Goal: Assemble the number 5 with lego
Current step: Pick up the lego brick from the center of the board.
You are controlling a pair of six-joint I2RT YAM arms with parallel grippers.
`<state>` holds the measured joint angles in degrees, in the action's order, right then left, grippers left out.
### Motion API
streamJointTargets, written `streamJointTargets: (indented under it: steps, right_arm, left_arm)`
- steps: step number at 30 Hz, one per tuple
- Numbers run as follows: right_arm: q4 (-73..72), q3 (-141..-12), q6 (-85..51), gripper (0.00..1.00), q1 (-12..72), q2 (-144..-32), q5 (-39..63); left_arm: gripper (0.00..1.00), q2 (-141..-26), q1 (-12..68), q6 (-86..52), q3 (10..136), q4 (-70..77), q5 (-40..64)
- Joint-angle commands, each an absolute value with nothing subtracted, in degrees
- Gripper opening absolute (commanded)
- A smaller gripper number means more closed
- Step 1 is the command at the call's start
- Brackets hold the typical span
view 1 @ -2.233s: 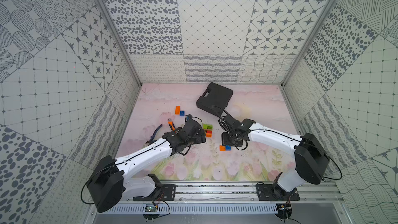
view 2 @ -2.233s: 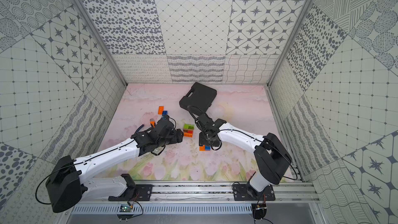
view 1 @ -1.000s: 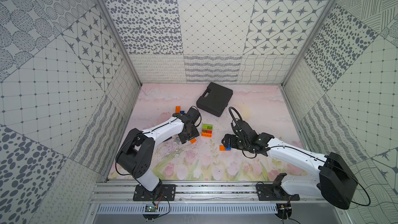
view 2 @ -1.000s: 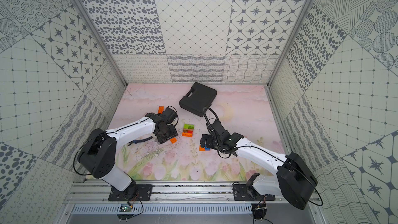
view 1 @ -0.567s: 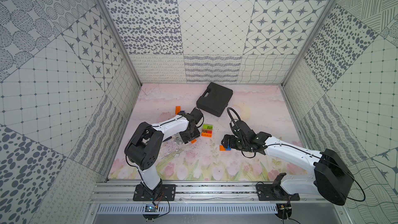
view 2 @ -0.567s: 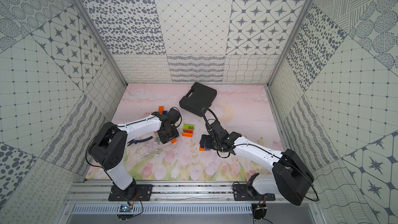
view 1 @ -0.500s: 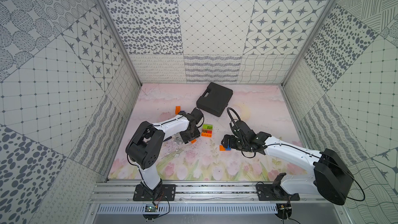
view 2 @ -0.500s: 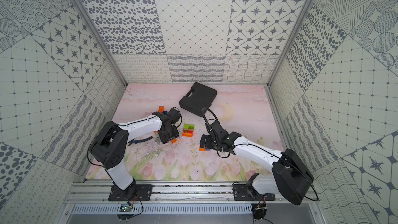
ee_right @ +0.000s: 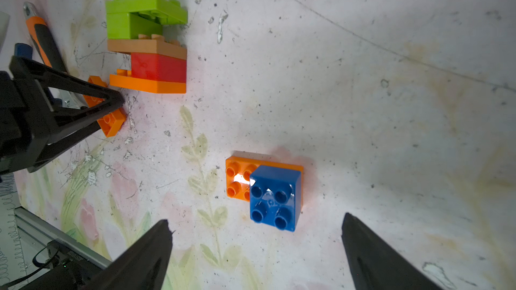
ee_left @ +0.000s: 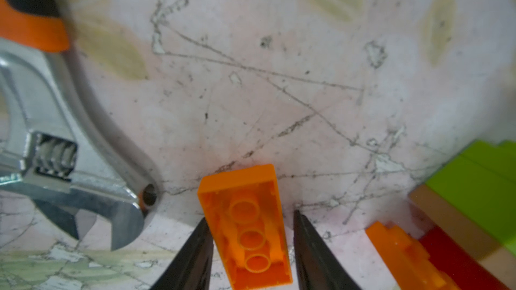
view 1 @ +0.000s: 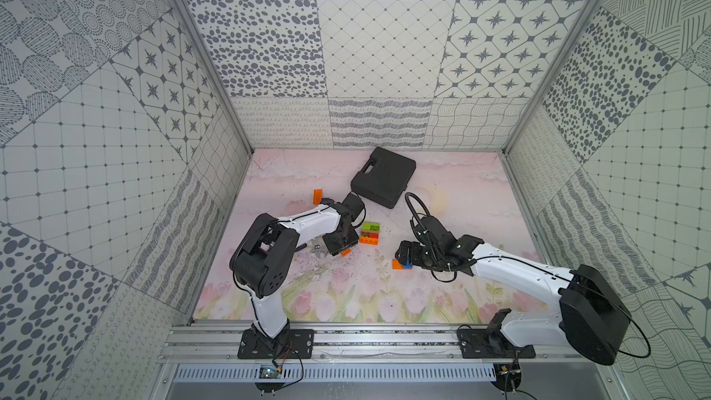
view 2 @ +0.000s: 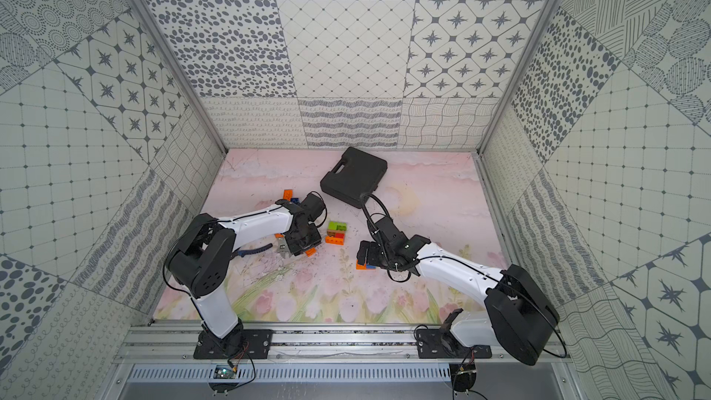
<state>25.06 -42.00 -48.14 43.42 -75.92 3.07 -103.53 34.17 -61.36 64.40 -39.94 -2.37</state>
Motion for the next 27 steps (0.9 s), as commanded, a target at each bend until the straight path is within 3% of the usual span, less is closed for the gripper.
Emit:
streamJointTargets:
  steps: [1, 9, 15, 19, 23, 27]
  right_arm:
    - [24.86, -43.64, -48.87, 0.99, 43.27, -76.68, 3.42]
    - [25.42, -43.72, -49.31, 0.99, 43.20, -74.60, 2.94]
    - [23.36, -43.28, -45.95, 0.99, 41.31, -70.09, 4.40]
    - [14.45, -40.58, -42.51, 0.95, 38.47, -64.34, 13.58]
    - [2.54, -37.13, -39.86, 0.92, 36.12, -58.98, 23.28]
    - [3.50, -39.48, -37.75, 0.85, 34.45, -57.52, 28.04]
  left_arm:
    - [0.40, -104.43, 34.28, -60.61, 64.19, -39.48, -2.08]
    - [0.18, -96.29, 34.54, -57.99, 60.90, -36.26, 2.52]
    - [0.16, -77.56, 35.16, -55.55, 50.45, -19.00, 7.20]
    - [0.15, -66.95, 35.05, -54.29, 43.64, -4.35, 13.62]
    - [0.13, -63.24, 34.48, -57.62, 39.97, 13.06, 26.68]
    - [0.10, -64.49, 33.31, -66.33, 39.00, 24.30, 32.78]
